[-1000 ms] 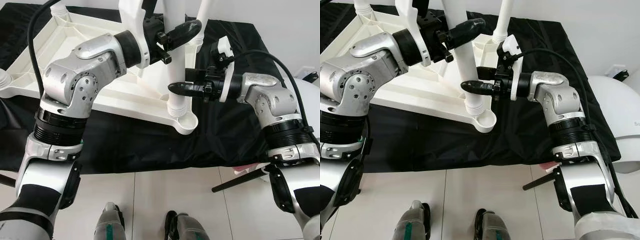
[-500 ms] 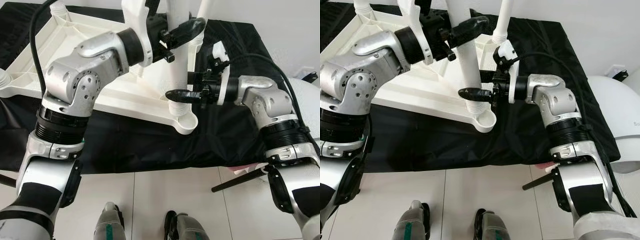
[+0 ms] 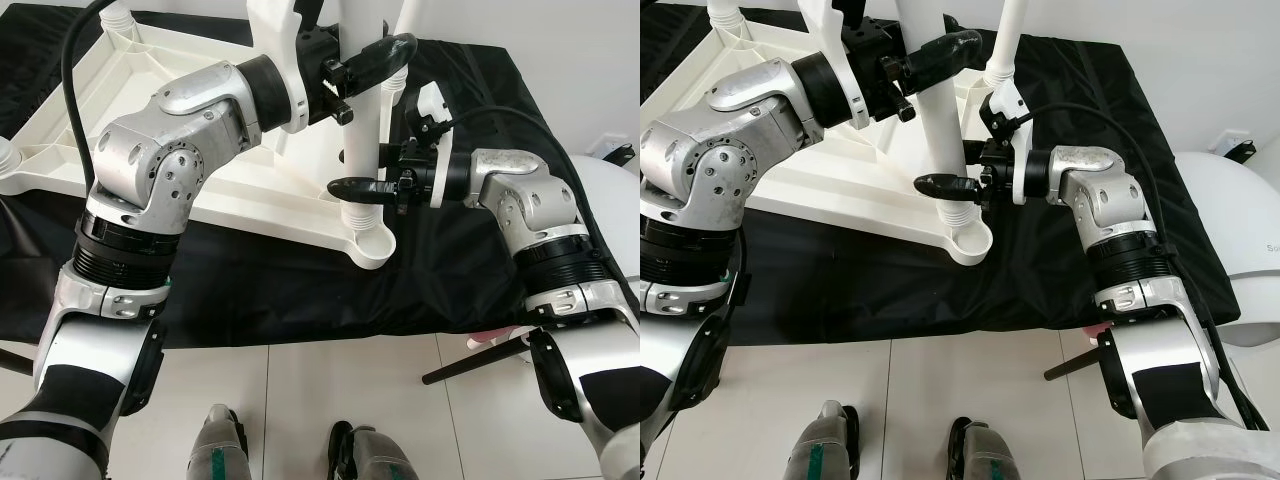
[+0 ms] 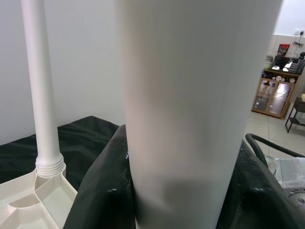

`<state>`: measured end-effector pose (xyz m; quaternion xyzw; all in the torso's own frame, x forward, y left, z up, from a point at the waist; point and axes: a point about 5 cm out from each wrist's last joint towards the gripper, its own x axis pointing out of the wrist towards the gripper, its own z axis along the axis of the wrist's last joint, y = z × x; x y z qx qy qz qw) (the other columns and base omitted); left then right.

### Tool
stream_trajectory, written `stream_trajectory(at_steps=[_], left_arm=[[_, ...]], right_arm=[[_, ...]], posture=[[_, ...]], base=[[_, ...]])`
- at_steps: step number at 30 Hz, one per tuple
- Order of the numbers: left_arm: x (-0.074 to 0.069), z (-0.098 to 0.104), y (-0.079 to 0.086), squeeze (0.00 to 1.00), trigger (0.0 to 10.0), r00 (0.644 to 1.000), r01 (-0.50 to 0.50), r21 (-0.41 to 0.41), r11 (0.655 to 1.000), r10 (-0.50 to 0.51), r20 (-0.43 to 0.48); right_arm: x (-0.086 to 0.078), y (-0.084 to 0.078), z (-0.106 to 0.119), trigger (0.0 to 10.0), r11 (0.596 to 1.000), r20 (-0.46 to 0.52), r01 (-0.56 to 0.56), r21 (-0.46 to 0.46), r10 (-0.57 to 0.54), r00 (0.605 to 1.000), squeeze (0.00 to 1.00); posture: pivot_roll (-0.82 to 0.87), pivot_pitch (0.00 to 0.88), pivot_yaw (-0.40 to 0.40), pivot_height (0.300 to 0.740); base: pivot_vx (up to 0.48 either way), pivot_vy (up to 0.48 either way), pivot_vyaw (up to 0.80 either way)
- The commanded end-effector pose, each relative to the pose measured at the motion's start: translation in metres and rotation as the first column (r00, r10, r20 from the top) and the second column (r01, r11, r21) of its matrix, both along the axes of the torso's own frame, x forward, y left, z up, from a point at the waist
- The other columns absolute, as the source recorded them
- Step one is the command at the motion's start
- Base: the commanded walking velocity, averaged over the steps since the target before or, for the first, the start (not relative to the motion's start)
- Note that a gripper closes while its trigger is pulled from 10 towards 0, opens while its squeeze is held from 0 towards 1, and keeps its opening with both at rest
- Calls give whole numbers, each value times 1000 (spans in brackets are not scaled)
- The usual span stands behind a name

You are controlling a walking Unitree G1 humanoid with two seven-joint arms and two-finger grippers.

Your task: Building children table

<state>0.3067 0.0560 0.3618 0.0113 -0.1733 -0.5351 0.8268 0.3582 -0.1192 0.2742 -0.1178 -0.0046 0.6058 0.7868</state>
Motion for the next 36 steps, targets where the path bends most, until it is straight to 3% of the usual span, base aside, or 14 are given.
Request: stream_trajectory(at_steps=[1, 2, 3, 18, 19, 21, 22, 36], left_arm=[[-16, 7, -9, 0, 10000, 975, 203, 68, 977, -208, 82], [-16, 7, -9, 0, 10000, 975, 203, 68, 977, -208, 82], [-16, 7, -9, 0, 10000, 974, 204, 68, 977, -209, 83], [-17, 7, -8, 0, 10000, 974, 200, 77, 977, -207, 88], [-17, 7, -8, 0, 10000, 973, 204, 78, 976, -210, 91], [-17, 7, -9, 0, 10000, 973, 210, 68, 975, -215, 84], [-16, 7, -8, 1000, 10000, 976, 201, 58, 978, -205, 74], [-9, 6, -5, 1000, 10000, 984, 179, 19, 984, -179, 11]], right_arm=[[1, 4, 3, 10000, 1000, 19, -8, -1, 8, 1000, 0], [1, 4, 3, 10000, 1000, 19, -8, -1, 8, 1000, 0], [3, 5, 5, 0, 1000, 24, -4, 13, 4, 1000, 0], [0, 7, 10, 0, 997, 16, -52, 63, 51, 999, 0], [0, 7, 10, 1843, 997, 17, -51, 59, 50, 999, 0], [0, 7, 10, 1843, 997, 19, -49, 53, 48, 999, 0], [0, 7, 9, 10000, 998, 21, -44, 46, 43, 999, 0], [3, 6, 8, 10000, 998, 28, -23, 54, 22, 999, 0]], posture=[[141, 164, -101, 740], [141, 164, -101, 740], [143, 165, -103, 740], [141, 162, -99, 740], [141, 161, -98, 740], [141, 161, -98, 740], [140, 160, -97, 740], [149, 150, -93, 740]], base=[[0, 0, 0], [0, 0, 0], [0, 0, 0], [0, 0, 0], [0, 0, 0], [0, 0, 0], [0, 0, 0], [0, 0, 0]])
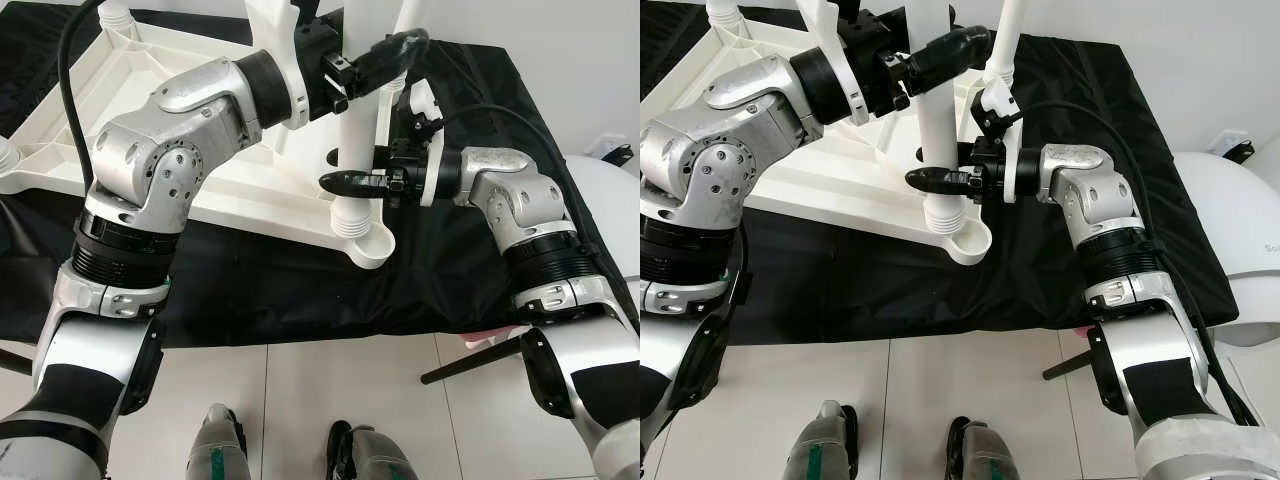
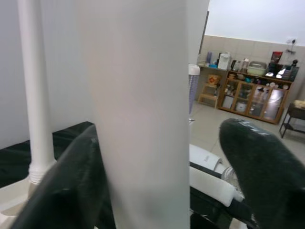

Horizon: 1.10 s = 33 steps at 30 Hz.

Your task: Building children table

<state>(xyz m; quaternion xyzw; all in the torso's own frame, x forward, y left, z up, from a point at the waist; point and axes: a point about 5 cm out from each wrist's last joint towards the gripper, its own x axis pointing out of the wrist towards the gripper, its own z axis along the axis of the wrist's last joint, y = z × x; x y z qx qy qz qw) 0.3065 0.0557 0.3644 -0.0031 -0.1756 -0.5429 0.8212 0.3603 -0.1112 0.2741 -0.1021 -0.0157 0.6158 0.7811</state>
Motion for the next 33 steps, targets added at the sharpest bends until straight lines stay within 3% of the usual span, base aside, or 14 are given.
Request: stream_trajectory(at_steps=[1, 9, 33], left_arm=[[-6, 2, -3, 1000, 10000, 989, 150, 32, 988, -150, -7], [4, 4, 1, 1000, 10000, 987, 131, -43, 990, -134, -86], [4, 4, 1, 1000, 10000, 987, 131, -43, 990, -134, -86]], right_arm=[[1, -2, 9, 10000, 1000, 49, -3, 24, 2, 999, 0], [6, -7, 13, 10000, 996, 55, 49, 73, -54, 997, 0], [6, -7, 13, 10000, 996, 55, 49, 73, -54, 997, 0]], posture=[[149, 149, -92, 740], [148, 139, -82, 740], [148, 139, -82, 740]], base=[[0, 0, 0], [0, 0, 0], [0, 0, 0]])
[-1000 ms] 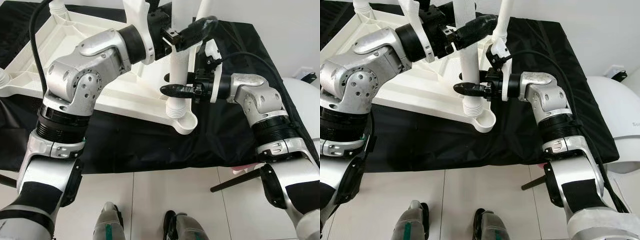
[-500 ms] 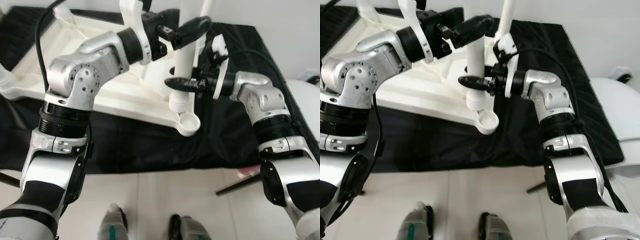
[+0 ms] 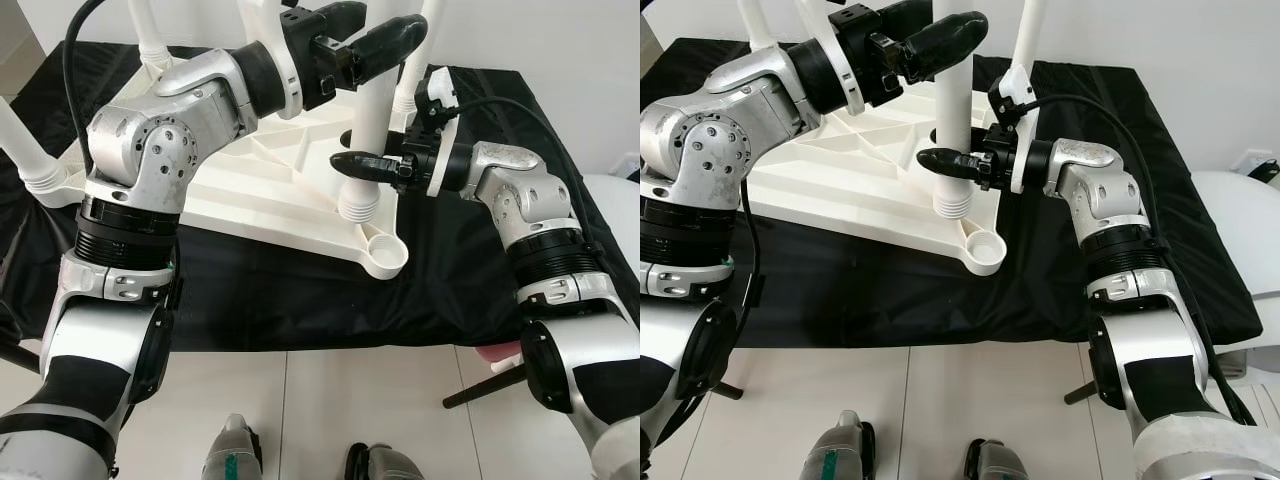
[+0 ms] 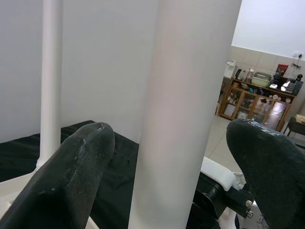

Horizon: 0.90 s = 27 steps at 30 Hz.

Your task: Building children table

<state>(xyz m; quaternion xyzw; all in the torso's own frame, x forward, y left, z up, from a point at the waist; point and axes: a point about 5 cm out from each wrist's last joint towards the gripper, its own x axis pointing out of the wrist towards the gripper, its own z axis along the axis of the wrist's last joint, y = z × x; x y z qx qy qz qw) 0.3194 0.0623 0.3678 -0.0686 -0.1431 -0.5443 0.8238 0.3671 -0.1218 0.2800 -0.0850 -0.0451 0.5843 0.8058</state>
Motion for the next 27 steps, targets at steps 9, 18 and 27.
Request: stream_trajectory(at_steps=[9, 18, 27], left_arm=[[-9, 1, -5, 1000, 10000, 993, 110, 29, 993, -111, 40], [-9, 1, -5, 1000, 10000, 993, 110, 29, 993, -111, 40], [-9, 1, -5, 1000, 10000, 993, 110, 29, 993, -111, 40]], right_arm=[[-1, 4, 7, 10000, 1000, 27, -21, 1, 20, 999, 0], [-1, 4, 7, 10000, 1000, 27, -21, 1, 20, 999, 0], [-1, 4, 7, 10000, 1000, 27, -21, 1, 20, 999, 0]], posture=[[148, 139, -82, 740], [148, 139, -82, 740], [148, 139, -82, 740]], base=[[0, 0, 0], [0, 0, 0], [0, 0, 0]])
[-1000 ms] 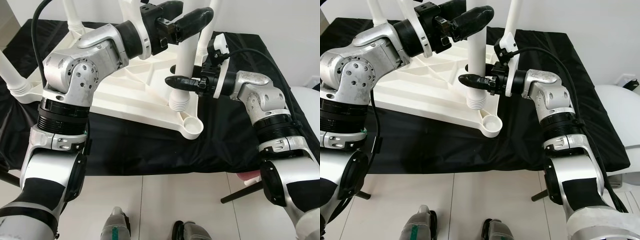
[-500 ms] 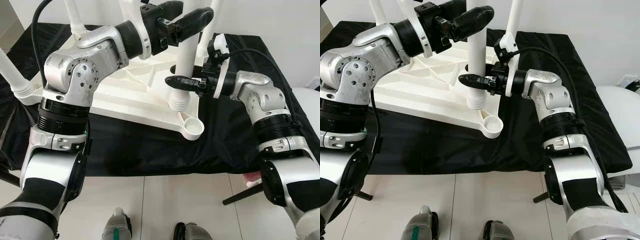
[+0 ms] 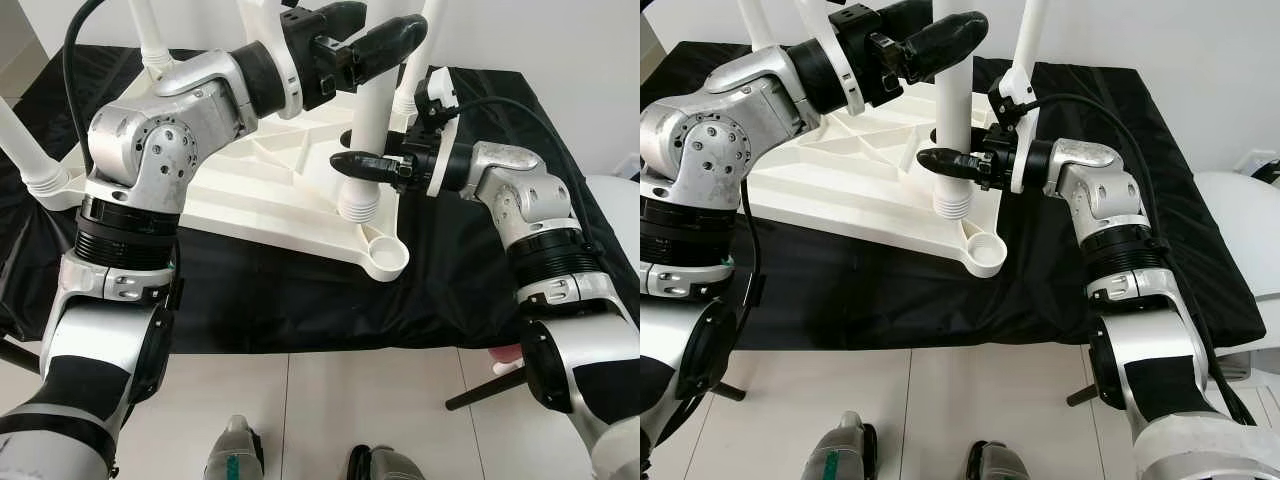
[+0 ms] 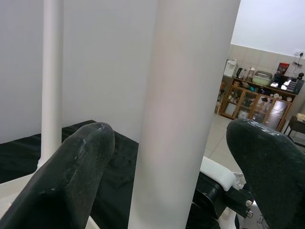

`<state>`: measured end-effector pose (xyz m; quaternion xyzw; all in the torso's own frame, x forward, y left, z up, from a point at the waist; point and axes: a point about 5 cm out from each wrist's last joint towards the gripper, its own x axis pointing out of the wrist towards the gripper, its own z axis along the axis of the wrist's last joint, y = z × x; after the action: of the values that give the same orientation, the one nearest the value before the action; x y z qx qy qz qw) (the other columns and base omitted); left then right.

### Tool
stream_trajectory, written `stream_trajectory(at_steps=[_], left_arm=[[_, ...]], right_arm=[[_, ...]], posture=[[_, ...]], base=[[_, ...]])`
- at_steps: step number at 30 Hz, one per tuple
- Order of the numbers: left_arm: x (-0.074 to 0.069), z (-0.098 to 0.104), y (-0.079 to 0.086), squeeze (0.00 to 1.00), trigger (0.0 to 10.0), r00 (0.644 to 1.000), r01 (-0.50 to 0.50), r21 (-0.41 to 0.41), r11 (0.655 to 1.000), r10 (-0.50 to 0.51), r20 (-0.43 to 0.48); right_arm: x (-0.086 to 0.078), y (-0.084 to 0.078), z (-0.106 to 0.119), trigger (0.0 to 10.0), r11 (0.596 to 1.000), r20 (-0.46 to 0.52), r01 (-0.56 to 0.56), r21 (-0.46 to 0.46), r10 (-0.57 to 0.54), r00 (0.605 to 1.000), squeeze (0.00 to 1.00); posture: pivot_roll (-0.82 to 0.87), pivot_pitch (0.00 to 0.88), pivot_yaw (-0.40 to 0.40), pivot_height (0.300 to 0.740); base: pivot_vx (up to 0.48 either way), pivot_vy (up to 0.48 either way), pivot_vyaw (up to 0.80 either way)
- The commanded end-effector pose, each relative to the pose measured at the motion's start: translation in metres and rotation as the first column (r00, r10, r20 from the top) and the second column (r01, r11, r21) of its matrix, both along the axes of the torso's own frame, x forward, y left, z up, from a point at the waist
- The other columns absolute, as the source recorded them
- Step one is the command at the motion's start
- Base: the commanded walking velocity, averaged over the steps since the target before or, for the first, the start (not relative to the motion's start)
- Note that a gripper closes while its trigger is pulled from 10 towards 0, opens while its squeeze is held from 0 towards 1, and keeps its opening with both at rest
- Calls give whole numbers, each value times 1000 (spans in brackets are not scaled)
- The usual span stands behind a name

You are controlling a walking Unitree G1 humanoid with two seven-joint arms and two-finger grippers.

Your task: Building children table

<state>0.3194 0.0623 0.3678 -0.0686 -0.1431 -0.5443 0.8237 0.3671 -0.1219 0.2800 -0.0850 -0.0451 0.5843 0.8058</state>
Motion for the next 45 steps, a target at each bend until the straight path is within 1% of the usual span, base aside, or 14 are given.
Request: stream_trajectory(at_steps=[1, 10, 11, 12, 13, 17, 29, 30, 32, 36, 40, 41, 42, 45], left_arm=[[-9, 1, -5, 1000, 10000, 993, 110, 29, 993, -111, 40], [-9, 1, -5, 1000, 10000, 993, 110, 29, 993, -111, 40], [-7, 2, -4, 1000, 10000, 994, 102, 18, 995, -103, 31], [-10, -2, 9, 0, 10000, 996, 87, -8, 996, -87, 23], [-12, -6, 19, 0, 10000, 997, 77, -24, 997, -77, 19], [-16, -10, 28, 0, 10000, 997, 71, -38, 997, -70, 16], [-15, -14, 30, 0, 10000, 999, 38, -21, 999, -38, 15], [-3, -21, 37, 0, 10000, 995, -100, -22, 995, 99, -17], [5, -26, 44, 0, 10000, 980, -194, -25, 981, 193, -42], [8, -30, 48, 0, 10000, 968, -246, -32, 969, 244, -58], [17, -39, 59, 0, 10000, 921, -383, -27, 923, 380, -86], [17, -39, 59, 0, 10000, 921, -383, -27, 923, 380, -86], [19, -40, 62, 0, 10000, 908, -413, -30, 910, 409, -93], [19, -40, 62, 0, 10000, 908, -413, -30, 910, 409, -93]], right_arm=[[-1, 4, 7, 10000, 1000, 27, -21, 1, 21, 999, 0], [-1, 4, 7, 10000, 1000, 27, -21, 1, 21, 999, 0], [-1, 2, 9, 10000, 1000, 34, -15, 15, 14, 999, 0], [4, -8, 10, 10000, 996, 31, 55, 64, -57, 998, 0], [7, -15, 10, 10000, 990, 26, 105, 99, -108, 994, 0], [10, -22, 10, 10000, 979, 16, 155, 131, -158, 987, 0], [12, -22, 10, 10000, 971, 12, 182, 155, -186, 982, 0], [15, -26, 11, 10000, 946, 13, 254, 201, -262, 965, 0], [18, -29, 12, 10000, 924, 3, 304, 232, -313, 950, 0], [18, -30, 10, 10000, 907, -13, 335, 257, -343, 939, 0], [18, -29, 8, 10000, 853, -48, 406, 329, -414, 909, 0], [18, -29, 8, 10000, 853, -48, 406, 329, -414, 909, 0], [19, -29, 7, 10000, 836, -61, 432, 338, -438, 897, 0], [19, -29, 7, 10000, 836, -61, 432, 338, -438, 897, 0]], posture=[[148, 139, -82, 740], [148, 139, -82, 740], [146, 0, 0, 740], [140, 0, 0, 740], [140, 0, 0, 740], [141, 0, 0, 740], [144, 0, 0, 740], [145, 0, 0, 740], [145, 0, 0, 740], [143, 0, 0, 740], [141, 0, 0, 740], [141, 0, 0, 740], [141, 145, -87, 740], [141, 145, -87, 740]], base=[[0, 0, 0], [0, 0, 0], [0, 0, 0], [0, 0, 0], [0, 0, 0], [0, 0, 0], [0, 0, 0], [0, 0, 0], [0, 0, 0], [0, 0, 0], [0, 0, 0], [0, 0, 0], [0, 0, 0], [0, 0, 0]])
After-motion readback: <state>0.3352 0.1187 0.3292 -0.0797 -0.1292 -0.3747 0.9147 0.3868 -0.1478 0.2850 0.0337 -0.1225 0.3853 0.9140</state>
